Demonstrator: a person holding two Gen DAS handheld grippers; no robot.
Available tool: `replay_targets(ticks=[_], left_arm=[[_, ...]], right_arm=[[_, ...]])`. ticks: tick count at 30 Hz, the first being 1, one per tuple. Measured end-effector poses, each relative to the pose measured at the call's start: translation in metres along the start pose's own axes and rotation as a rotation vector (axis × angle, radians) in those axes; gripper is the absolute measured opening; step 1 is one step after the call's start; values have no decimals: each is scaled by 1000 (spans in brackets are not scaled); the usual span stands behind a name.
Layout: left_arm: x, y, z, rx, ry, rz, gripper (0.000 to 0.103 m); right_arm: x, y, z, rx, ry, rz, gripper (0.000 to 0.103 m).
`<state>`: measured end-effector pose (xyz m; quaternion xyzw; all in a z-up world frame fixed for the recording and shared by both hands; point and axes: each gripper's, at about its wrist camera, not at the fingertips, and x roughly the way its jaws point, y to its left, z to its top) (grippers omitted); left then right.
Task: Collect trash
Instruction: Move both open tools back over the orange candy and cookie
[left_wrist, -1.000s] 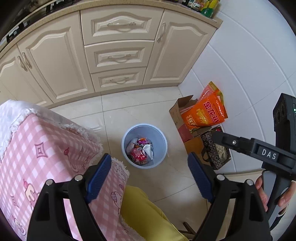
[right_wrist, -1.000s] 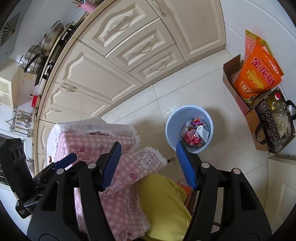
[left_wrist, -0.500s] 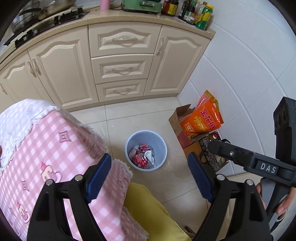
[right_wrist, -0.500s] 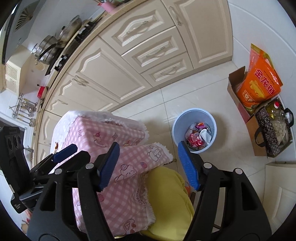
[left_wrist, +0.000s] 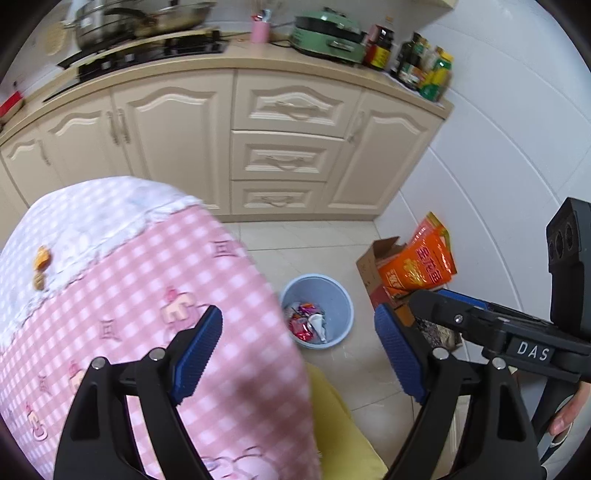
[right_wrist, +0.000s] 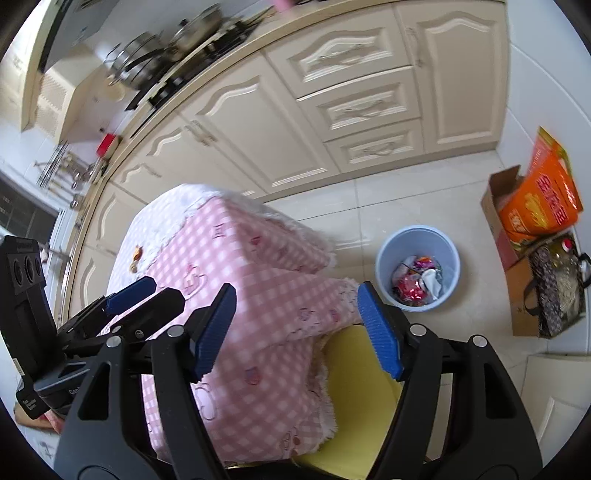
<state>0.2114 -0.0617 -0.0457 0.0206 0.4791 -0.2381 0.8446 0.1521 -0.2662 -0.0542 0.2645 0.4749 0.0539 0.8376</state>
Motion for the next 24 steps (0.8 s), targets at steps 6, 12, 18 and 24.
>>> replay_targets(ticks=[6, 12, 18, 24], left_arm=[[-21, 45, -7, -72, -34, 40, 83], [-34, 96, -13, -156, -52, 60, 83], [-38, 153, -18, -241, -58, 73, 83], [-43, 208, -19, -309, -65, 79, 83]], right_arm=[[20, 46, 0, -77, 31, 26, 70], [52, 93, 2, -142, 83, 44, 71], [87, 136, 5, -188, 133, 49, 71], [120, 174, 8, -232, 188, 64, 71]])
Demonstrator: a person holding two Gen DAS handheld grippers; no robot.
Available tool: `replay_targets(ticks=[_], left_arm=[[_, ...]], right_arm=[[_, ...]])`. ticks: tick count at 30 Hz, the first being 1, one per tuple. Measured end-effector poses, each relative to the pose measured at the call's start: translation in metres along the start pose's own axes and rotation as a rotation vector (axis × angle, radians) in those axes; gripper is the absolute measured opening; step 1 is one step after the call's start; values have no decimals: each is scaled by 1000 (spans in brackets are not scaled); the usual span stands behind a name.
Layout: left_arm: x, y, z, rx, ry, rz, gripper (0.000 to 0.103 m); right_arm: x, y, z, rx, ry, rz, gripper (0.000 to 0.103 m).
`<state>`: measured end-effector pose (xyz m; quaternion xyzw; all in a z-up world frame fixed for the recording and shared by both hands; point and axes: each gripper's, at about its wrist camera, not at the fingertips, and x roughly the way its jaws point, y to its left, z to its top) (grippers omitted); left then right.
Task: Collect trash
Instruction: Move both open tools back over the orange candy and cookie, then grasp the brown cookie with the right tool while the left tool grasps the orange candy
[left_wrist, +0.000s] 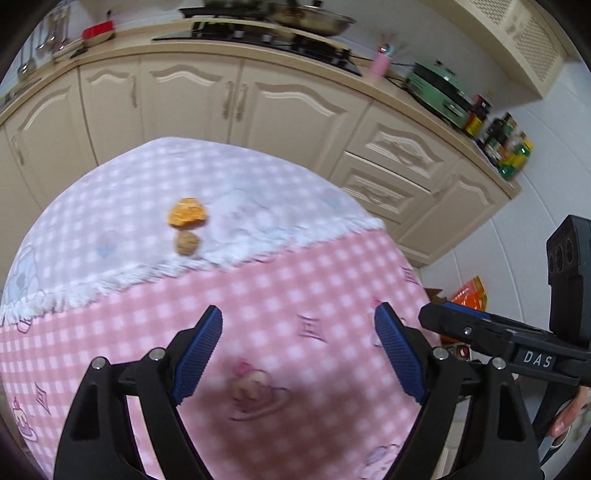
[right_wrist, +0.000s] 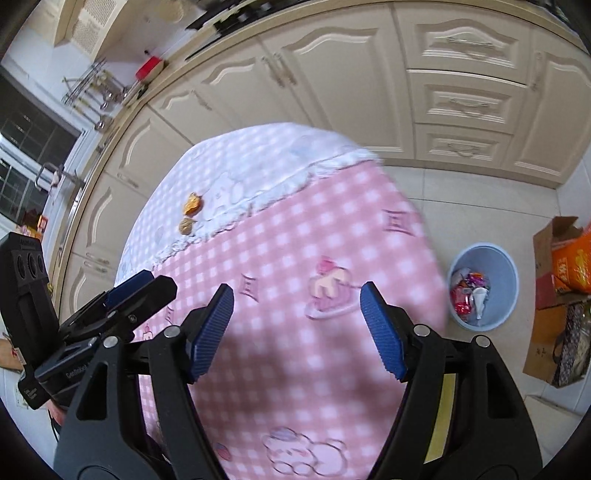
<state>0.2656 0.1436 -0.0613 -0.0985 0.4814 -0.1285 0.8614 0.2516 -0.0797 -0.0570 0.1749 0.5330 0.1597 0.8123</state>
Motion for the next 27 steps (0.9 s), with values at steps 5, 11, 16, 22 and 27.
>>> replay_targets(ticks=[5, 11, 16, 22, 27], left_arm=[[-1, 41, 11, -48, 0, -18, 83], [2, 89, 23, -116, 4, -68, 83], [2, 120, 26, -168, -8, -74, 83], [2, 151, 27, -218, -21, -50, 83], [5, 167, 27, -249, -15, -29, 83]], right_arm=[[29, 30, 19, -30, 53, 21, 71], [60, 71, 42, -100, 100, 23, 71], [92, 107, 56, -172, 143, 1, 71], [128, 132, 63, -213, 186, -22, 67], [157, 148, 64, -240, 228, -50, 52]])
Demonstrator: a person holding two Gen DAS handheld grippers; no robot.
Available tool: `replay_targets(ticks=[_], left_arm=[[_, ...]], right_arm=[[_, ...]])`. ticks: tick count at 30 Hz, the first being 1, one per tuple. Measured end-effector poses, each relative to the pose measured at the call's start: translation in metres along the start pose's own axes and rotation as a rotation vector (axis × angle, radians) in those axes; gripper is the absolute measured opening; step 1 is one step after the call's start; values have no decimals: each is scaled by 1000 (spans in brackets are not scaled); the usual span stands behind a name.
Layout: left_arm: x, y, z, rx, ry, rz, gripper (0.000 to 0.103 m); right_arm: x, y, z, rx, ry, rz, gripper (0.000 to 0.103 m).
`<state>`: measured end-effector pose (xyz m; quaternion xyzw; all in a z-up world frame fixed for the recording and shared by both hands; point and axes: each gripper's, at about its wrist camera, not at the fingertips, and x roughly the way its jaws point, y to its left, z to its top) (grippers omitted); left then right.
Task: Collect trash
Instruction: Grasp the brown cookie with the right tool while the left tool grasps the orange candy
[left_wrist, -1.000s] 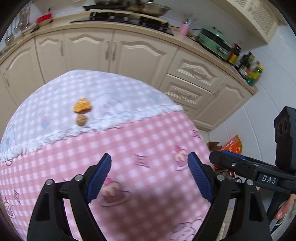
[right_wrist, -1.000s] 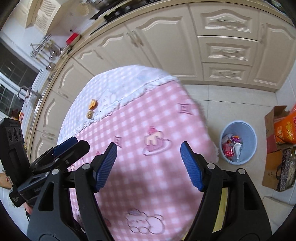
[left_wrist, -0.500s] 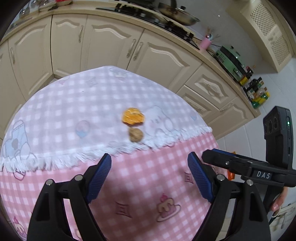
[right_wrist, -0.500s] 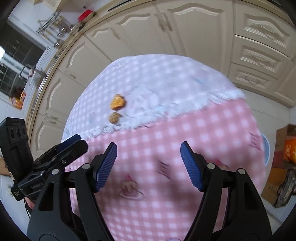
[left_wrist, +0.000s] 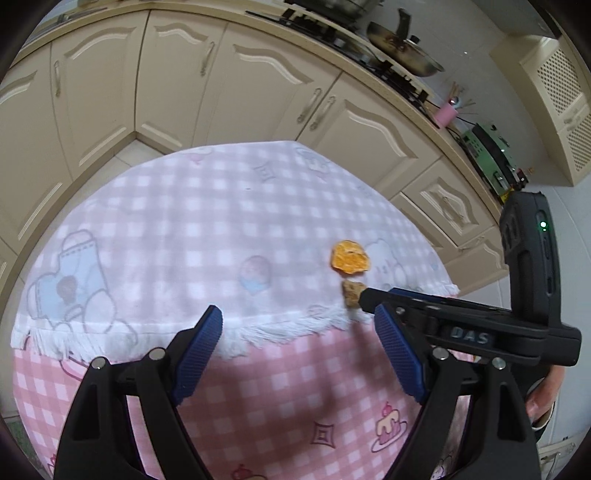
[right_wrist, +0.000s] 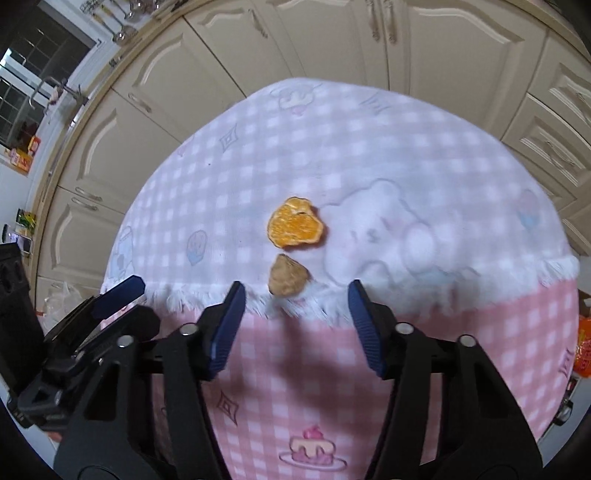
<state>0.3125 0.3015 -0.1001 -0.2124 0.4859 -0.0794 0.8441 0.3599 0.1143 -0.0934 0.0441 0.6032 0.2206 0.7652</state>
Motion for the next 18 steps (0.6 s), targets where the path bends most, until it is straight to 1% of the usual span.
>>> replay_targets(ticks=[1, 2, 3, 4, 7, 9, 13, 14, 16, 17, 18], left_arm=[[1, 2, 1, -4, 2, 4, 83], [3, 4, 2, -7, 5, 9, 83], [5, 6, 2, -10, 9, 16, 83], [7, 7, 3, -14, 14, 24, 83], [12, 11, 4, -26, 27, 36, 83], [16, 8, 5, -32, 37, 44, 83], [26, -10, 10, -3, 59, 79, 82], [30, -17, 11, 11, 64, 93, 83], [35, -32, 13, 39, 65, 117, 83], [39, -39, 15, 53, 71, 120, 83], [43, -46, 17, 65, 83, 118, 83]], right_arm=[[5, 3, 1, -6, 4, -10, 51], [10, 5, 2, -12, 6, -19, 42], [14, 6, 3, -20, 1, -31, 28], [14, 7, 2, -32, -18, -45, 26], [11, 3, 1, -19, -27, -17, 25], [5, -7, -1, 10, -21, 24, 25], [-13, -27, -1, 30, -29, 96, 25], [-15, -31, -1, 35, -32, 103, 25], [-25, -41, 0, 48, -66, 79, 25], [-28, -44, 2, 53, -74, 79, 25], [-32, -51, 3, 63, -77, 98, 25]])
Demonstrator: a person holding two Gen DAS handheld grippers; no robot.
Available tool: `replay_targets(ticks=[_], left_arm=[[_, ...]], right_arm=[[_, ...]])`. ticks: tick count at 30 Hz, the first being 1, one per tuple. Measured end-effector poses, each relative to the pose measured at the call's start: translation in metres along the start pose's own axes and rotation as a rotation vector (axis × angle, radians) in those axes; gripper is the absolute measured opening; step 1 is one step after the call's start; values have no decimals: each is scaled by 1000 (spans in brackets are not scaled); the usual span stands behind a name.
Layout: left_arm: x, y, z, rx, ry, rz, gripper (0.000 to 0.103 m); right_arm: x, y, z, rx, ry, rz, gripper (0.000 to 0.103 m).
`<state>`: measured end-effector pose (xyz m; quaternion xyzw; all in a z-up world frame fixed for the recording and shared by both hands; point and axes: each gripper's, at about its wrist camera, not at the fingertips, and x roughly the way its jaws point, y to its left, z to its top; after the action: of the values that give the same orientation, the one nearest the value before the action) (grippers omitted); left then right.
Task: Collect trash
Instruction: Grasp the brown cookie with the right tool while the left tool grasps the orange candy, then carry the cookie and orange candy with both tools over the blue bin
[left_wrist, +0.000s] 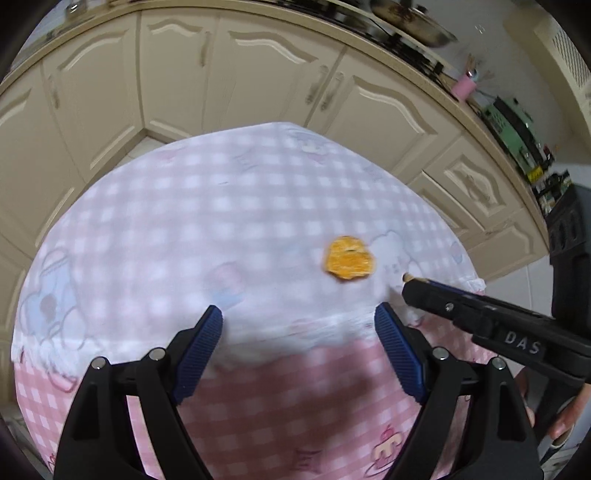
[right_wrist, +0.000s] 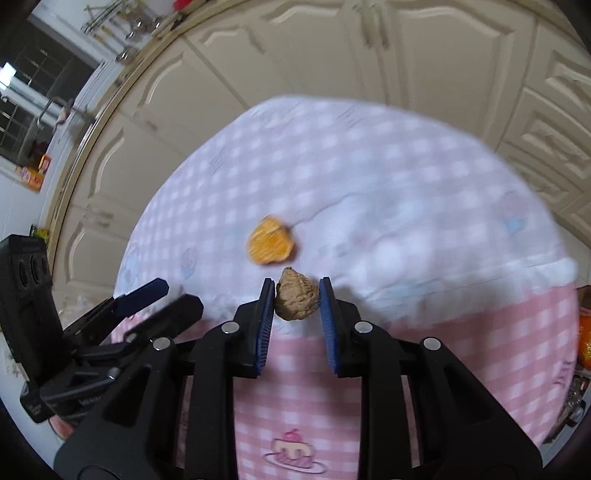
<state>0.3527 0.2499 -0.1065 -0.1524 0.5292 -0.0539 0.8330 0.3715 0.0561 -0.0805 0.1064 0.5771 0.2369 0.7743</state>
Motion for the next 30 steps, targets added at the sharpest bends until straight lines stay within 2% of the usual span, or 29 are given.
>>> replay_targets(ticks=[5, 11, 13, 15, 16, 17, 18, 25, 30], left_arm=[[13, -16, 16, 1, 9, 37, 83], [46, -23, 30, -25, 62, 96, 82], [51, -32, 30, 15, 38, 135, 82], [55, -39, 31, 51, 12, 174, 69], [55, -42, 31, 59, -2, 214, 54], [55, -43, 31, 66, -13, 256, 46], [54, -44, 30, 61, -16, 260, 41], [47, -38, 32, 37, 6, 215, 40], [39, -56, 20, 70, 7, 164, 40]], right_arm=[[-21, -24, 5, 27, -35, 16, 25], [-33, -52, 9, 82, -63, 21, 25], [-33, -59, 8, 92, -63, 19, 25], [-32, -66, 7, 108, -61, 13, 25], [-32, -68, 6, 113, -57, 11, 25], [-33, -71, 5, 116, -53, 9, 25], [-34, -73, 3, 118, -52, 4, 25], [-50, -90, -6, 149, -78, 3, 25], [-64, -99, -15, 161, -97, 0, 25]])
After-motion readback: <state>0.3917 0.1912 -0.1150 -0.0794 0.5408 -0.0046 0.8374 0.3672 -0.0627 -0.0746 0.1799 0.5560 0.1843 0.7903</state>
